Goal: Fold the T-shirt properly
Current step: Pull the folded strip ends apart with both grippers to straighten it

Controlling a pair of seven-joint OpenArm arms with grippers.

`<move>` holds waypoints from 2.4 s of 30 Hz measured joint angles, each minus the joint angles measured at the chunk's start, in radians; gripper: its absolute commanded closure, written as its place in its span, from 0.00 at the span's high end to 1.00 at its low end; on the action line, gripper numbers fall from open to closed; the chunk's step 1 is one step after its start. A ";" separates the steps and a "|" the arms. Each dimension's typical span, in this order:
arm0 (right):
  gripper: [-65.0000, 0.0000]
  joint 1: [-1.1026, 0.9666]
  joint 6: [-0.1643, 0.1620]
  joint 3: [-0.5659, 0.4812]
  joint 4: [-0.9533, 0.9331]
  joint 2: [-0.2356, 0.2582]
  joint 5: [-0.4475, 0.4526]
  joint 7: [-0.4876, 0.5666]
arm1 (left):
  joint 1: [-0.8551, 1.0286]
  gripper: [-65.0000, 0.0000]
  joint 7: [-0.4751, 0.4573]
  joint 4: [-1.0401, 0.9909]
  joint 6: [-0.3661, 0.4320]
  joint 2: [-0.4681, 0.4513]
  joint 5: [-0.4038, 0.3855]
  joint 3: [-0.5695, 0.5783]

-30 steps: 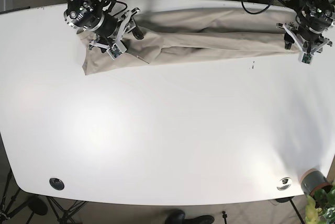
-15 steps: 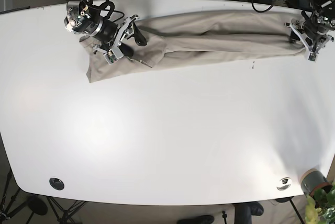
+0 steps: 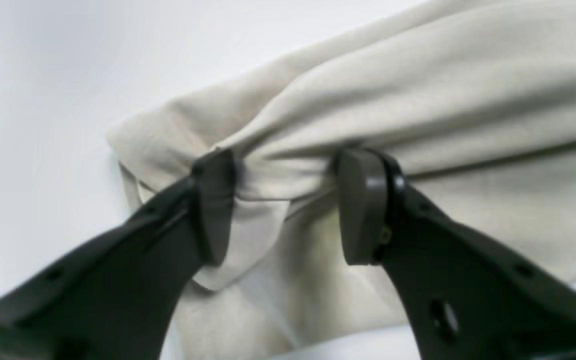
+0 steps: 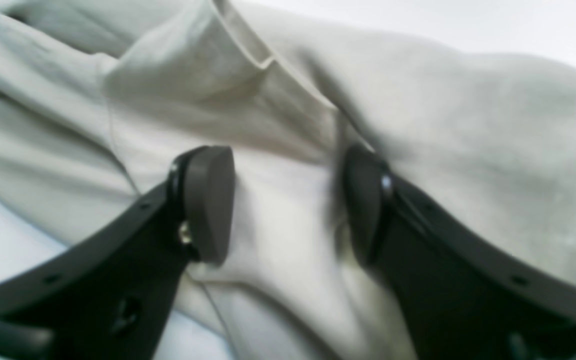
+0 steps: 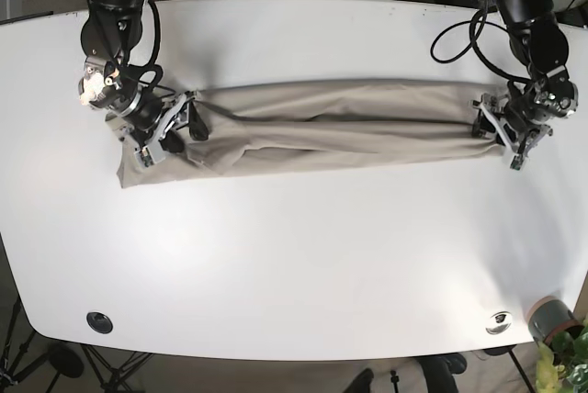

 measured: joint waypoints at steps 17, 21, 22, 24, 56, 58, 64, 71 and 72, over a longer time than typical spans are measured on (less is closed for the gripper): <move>0.53 0.050 -0.010 -0.001 -0.061 0.030 -0.010 0.018 | 0.006 0.64 0.215 0.170 0.002 0.011 -0.288 -0.205; 0.53 0.048 -0.015 0.003 -0.060 0.018 -0.010 0.018 | 0.011 0.66 0.263 0.166 0.004 0.003 -0.341 -0.295; 0.53 0.048 -0.014 0.003 -0.060 0.016 -0.010 0.019 | 0.008 0.66 0.267 0.163 0.004 0.003 -0.350 -0.311; 0.53 0.048 -0.014 0.003 -0.060 0.016 -0.010 0.019 | 0.003 0.66 0.267 0.138 0.003 0.004 -0.359 -0.318; 0.53 0.046 -0.018 0.001 -0.059 0.012 -0.010 0.026 | -0.056 0.31 0.144 -0.242 0.000 0.006 -0.409 -0.225; 0.53 0.046 -0.018 0.001 -0.059 0.013 -0.010 0.026 | -0.051 0.13 0.147 -0.242 0.000 0.006 -0.408 -0.205; 0.53 0.046 -0.018 0.001 -0.059 0.013 -0.010 0.026 | -0.050 0.03 0.155 -0.243 0.000 0.008 -0.404 -0.191; 0.53 0.046 -0.018 0.001 -0.059 0.012 -0.010 0.026 | 0.008 0.03 0.202 -0.026 0.005 0.033 -0.359 -0.185; 0.53 0.045 -0.018 0.001 -0.060 0.012 -0.010 0.026 | 0.024 0.03 0.196 0.022 0.005 0.042 -0.367 -0.187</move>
